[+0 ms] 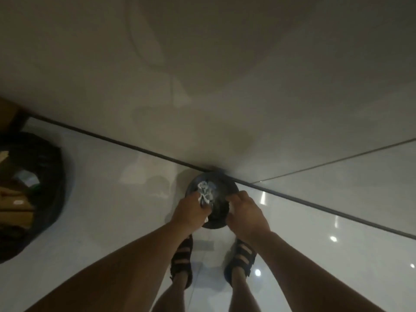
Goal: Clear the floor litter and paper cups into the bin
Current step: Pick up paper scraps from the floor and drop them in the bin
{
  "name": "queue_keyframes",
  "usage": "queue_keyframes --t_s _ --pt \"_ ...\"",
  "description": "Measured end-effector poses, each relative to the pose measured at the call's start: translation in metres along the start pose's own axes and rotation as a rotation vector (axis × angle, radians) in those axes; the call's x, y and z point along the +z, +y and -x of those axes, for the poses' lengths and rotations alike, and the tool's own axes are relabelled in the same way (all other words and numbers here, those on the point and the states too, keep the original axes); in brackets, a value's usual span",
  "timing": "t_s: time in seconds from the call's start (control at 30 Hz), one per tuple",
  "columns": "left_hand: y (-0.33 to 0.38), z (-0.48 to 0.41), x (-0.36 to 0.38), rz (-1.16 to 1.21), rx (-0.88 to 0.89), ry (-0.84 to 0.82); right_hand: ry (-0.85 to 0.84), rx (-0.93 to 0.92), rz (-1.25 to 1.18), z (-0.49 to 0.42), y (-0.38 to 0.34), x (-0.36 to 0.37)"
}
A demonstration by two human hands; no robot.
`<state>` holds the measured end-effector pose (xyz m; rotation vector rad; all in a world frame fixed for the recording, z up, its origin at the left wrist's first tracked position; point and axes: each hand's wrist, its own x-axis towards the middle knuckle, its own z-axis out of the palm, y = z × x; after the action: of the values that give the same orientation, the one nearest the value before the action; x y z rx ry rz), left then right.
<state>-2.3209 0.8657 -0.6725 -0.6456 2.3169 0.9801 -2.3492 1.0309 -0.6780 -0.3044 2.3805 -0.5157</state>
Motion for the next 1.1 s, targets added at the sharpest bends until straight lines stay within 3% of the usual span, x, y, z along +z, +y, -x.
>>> queue_keyframes --t_s 0.2,0.4,0.5,0.8,1.1 --pt "-0.047 -0.083 0.06 -0.003 0.052 -0.037 0.082 0.089 -0.116 -0.078 0.027 0.08" --pt "-0.079 -0.079 0.073 -0.08 -0.048 -0.106 0.074 0.119 -0.193 -0.077 0.046 0.106" --pt "-0.074 -0.061 0.059 -0.176 -0.073 -0.156 0.037 0.141 -0.181 -0.049 0.049 0.099" --pt "0.023 0.014 -0.021 -0.344 0.172 -0.151 0.126 0.229 -0.169 0.056 0.02 0.024" --pt "0.095 0.167 -0.069 -0.46 0.318 -0.321 0.201 0.347 -0.175 0.247 -0.029 -0.05"
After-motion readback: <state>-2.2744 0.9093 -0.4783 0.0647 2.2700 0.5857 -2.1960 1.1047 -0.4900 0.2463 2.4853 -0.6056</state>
